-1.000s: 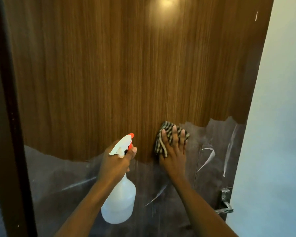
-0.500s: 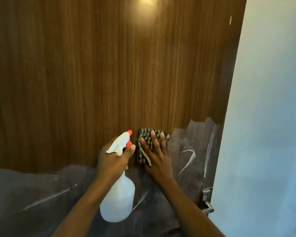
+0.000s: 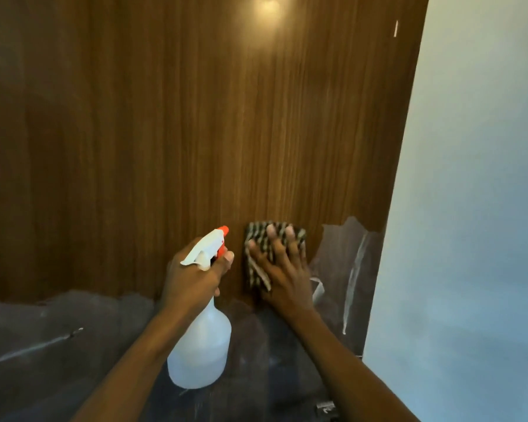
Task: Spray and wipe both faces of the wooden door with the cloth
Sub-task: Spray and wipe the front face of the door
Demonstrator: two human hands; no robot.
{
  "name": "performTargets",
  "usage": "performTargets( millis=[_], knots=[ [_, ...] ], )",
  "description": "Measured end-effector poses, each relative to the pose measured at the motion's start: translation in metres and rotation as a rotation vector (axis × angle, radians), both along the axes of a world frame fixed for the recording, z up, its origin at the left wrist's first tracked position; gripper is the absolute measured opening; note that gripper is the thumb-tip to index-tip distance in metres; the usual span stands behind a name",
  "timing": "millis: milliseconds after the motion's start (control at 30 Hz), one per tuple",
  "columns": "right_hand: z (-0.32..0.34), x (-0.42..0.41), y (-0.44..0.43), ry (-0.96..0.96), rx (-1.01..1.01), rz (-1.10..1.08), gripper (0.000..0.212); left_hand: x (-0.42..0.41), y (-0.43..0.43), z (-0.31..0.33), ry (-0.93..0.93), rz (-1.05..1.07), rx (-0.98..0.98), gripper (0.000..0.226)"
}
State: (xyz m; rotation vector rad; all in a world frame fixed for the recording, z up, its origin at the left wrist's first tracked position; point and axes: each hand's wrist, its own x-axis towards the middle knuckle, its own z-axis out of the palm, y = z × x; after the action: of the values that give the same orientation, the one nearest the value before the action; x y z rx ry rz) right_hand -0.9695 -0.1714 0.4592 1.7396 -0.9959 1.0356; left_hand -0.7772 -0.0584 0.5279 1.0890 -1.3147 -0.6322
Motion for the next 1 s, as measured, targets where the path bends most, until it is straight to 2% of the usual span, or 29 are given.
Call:
performTargets(
  millis=[67, 133, 200, 300, 367, 400, 500, 600, 667, 767, 833, 933, 1000],
  knots=[
    [-0.031, -0.031, -0.005, 0.065, 0.016, -0.013, 0.08, -0.019, 0.0, -0.005, 0.011, 0.009, 0.02, 0.043],
    [-0.047, -0.071, -0.007, -0.004, 0.026, -0.05, 0.084, -0.043, -0.001, -0.009, 0.044, -0.003, 0.033, 0.04],
    [-0.049, -0.111, -0.007, -0.093, 0.039, -0.078, 0.078, -0.07, 0.002, -0.013, 0.065, -0.004, 0.051, 0.036],
    [-0.014, -0.136, -0.011, -0.27, 0.03, -0.079, 0.066, -0.093, 0.004, -0.014, 0.062, 0.025, 0.038, 0.035],
    [0.025, -0.137, -0.012, -0.406, 0.015, -0.067, 0.064, -0.104, 0.004, -0.011, 0.059, 0.054, 0.027, 0.035],
    [0.041, -0.133, -0.01, -0.414, 0.011, -0.085, 0.066, -0.107, 0.004, -0.01, 0.059, 0.066, 0.021, 0.035],
    [0.054, -0.112, -0.011, -0.189, 0.008, -0.057, 0.069, -0.113, 0.005, -0.007, 0.051, 0.111, -0.002, 0.04],
    [0.024, -0.112, -0.02, 0.095, -0.017, 0.031, 0.069, -0.128, 0.002, -0.006, 0.044, 0.125, -0.013, 0.041],
    [-0.002, -0.143, -0.026, 0.111, -0.014, 0.035, 0.071, -0.143, 0.002, -0.008, 0.043, 0.115, -0.022, 0.038],
    [-0.032, -0.21, -0.022, -0.098, 0.018, 0.002, 0.063, -0.175, 0.002, -0.021, 0.03, 0.08, -0.008, 0.035],
    [-0.025, -0.235, -0.019, -0.253, 0.059, -0.037, 0.066, -0.191, 0.003, -0.025, 0.022, 0.061, -0.01, 0.037],
    [0.041, -0.237, -0.025, -0.477, 0.057, -0.016, 0.064, -0.206, 0.004, -0.017, 0.018, 0.074, -0.043, 0.037],
    [0.076, -0.225, -0.027, -0.467, 0.001, -0.036, 0.061, -0.21, 0.007, -0.015, 0.023, 0.068, -0.067, 0.035]
  ],
)
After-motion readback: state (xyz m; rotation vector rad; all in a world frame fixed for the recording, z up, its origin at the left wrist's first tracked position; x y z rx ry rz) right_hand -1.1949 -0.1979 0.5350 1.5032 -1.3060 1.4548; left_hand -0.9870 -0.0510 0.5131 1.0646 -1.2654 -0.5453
